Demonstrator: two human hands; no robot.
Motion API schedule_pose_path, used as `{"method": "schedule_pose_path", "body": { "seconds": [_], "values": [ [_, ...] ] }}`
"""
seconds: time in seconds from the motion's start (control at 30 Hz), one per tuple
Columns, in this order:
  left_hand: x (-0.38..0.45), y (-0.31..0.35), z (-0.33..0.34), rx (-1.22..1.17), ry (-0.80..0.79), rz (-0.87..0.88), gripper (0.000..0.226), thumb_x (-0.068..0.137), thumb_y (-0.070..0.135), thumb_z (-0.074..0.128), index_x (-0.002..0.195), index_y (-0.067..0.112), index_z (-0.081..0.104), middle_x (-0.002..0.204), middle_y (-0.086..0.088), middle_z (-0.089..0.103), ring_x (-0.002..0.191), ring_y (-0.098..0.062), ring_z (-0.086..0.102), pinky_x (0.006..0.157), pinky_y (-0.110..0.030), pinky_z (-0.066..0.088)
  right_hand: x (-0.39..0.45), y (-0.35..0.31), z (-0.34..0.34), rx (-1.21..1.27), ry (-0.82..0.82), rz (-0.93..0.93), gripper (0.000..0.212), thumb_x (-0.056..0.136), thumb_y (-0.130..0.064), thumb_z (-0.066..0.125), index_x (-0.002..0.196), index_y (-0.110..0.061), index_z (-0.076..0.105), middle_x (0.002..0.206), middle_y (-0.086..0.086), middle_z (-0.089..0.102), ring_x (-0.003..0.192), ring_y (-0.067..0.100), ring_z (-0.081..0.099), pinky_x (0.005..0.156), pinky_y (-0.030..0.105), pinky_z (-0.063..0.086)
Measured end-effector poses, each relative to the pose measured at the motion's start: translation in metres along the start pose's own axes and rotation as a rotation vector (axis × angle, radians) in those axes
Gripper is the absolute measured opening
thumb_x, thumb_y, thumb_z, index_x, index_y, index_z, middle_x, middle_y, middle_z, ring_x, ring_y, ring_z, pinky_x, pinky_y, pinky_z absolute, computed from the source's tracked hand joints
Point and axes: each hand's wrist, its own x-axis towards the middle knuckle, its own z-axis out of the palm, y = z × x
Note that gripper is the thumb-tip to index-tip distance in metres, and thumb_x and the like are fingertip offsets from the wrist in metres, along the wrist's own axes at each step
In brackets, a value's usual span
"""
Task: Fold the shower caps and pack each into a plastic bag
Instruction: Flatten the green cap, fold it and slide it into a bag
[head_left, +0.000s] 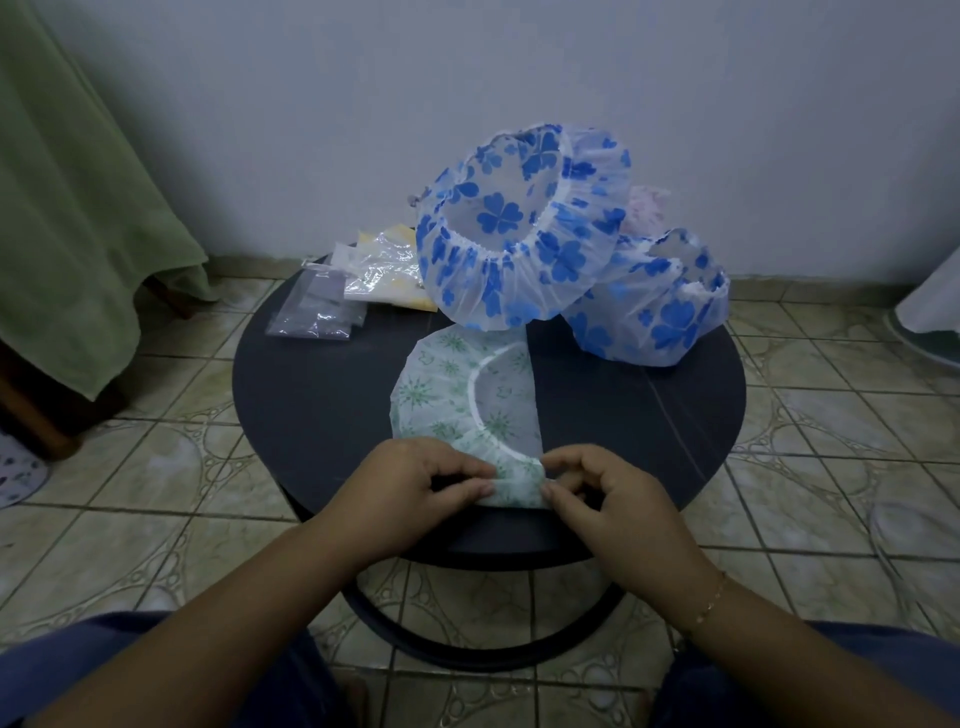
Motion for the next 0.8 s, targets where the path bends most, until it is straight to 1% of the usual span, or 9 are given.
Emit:
{"method": "schedule_pose_path", "body": {
  "seconds": [0.1,0.17,0.23,0.3,0.4,0.47,0.57,0.7,0.8],
  "values": [
    [0.002,-0.001,0.002,-0.03,-0.026,-0.053,0.025,0.081,0.034,0.071,0.105,0.039,0.069,0.073,0.032,0.064,0.089,0.012,0.058,0.078,-0.006,0.044,0.003,0.003,0.003,-0.099,0.068,-0.047,0.017,0.083,-0.015,0.07,0.091,-0.027,0.06,0.075,-0.007,0.058,0.077,0.01,0.054,0.066,0.01,0.043],
    [0.003,0.0,0.003,-0.024,-0.03,-0.055,0.028,0.082,0.033,0.07,0.109,0.04,0.067,0.081,0.037,0.062,0.088,0.01,0.059,0.077,-0.008,0.045,0.004,0.004,0.004,-0.193,0.133,-0.183,0.009,0.083,-0.018,0.069,0.087,-0.021,0.062,0.079,-0.008,0.054,0.077,0.01,0.052,0.069,0.008,0.041],
    [0.003,0.001,0.003,-0.016,-0.035,-0.051,0.029,0.083,0.032,0.069,0.112,0.039,0.066,0.087,0.037,0.061,0.086,0.007,0.06,0.076,-0.011,0.046,0.004,0.006,0.003,-0.342,0.179,-0.393,0.009,0.085,-0.023,0.061,0.085,-0.015,0.065,0.086,-0.004,0.056,0.079,0.007,0.051,0.072,0.015,0.042],
    [0.003,0.002,0.003,-0.015,-0.032,-0.05,0.031,0.084,0.032,0.068,0.114,0.039,0.065,0.09,0.036,0.06,0.084,0.005,0.061,0.075,-0.013,0.047,0.002,0.008,0.002,-0.534,0.213,-0.607,0.014,0.085,-0.021,0.059,0.088,-0.013,0.07,0.094,0.001,0.063,0.085,0.016,0.054,0.07,0.029,0.043],
    [0.004,0.002,0.005,0.005,-0.036,-0.051,0.034,0.085,0.032,0.067,0.118,0.04,0.061,0.086,0.03,0.063,0.08,0.003,0.061,0.07,-0.012,0.045,0.0,0.011,0.002,-0.694,0.213,-0.774,0.017,0.084,-0.021,0.06,0.095,-0.016,0.074,0.102,0.0,0.068,0.096,0.018,0.055,0.071,0.033,0.039],
    [0.003,0.003,0.006,0.055,-0.022,-0.03,0.037,0.087,0.034,0.064,0.123,0.042,0.057,0.078,0.023,0.064,0.078,0.003,0.058,0.067,-0.009,0.043,0.0,0.014,0.004,-0.716,0.193,-0.771,0.02,0.084,-0.024,0.06,0.097,-0.016,0.074,0.105,-0.001,0.069,0.102,0.018,0.054,0.076,0.034,0.039],
    [0.0,0.003,0.008,0.153,0.023,0.09,0.043,0.083,0.039,0.057,0.126,0.041,0.052,0.093,0.028,0.051,0.078,0.001,0.056,0.07,-0.02,0.05,0.001,0.02,0.005,-0.724,0.166,-0.726,0.025,0.086,-0.028,0.057,0.101,-0.016,0.073,0.109,-0.002,0.069,0.108,0.018,0.054,0.082,0.035,0.039],
    [-0.001,0.001,0.007,0.208,0.058,0.176,0.022,0.084,0.037,0.051,0.101,0.034,0.065,0.11,0.021,0.047,0.071,0.001,0.057,0.057,-0.027,0.053,0.0,0.023,0.006,-0.734,0.113,-0.665,0.03,0.087,-0.032,0.052,0.106,-0.018,0.072,0.112,-0.004,0.069,0.108,0.018,0.055,0.085,0.034,0.038],
    [-0.002,-0.002,0.006,0.308,0.028,0.235,0.03,0.083,0.038,0.045,0.094,0.028,0.071,0.104,0.016,0.055,0.073,-0.001,0.059,0.052,-0.027,0.054,0.0,0.022,0.006,-0.699,0.106,-0.618,0.031,0.087,-0.033,0.051,0.105,-0.019,0.073,0.11,-0.006,0.069,0.104,0.016,0.057,0.082,0.035,0.039]
  ]
}}
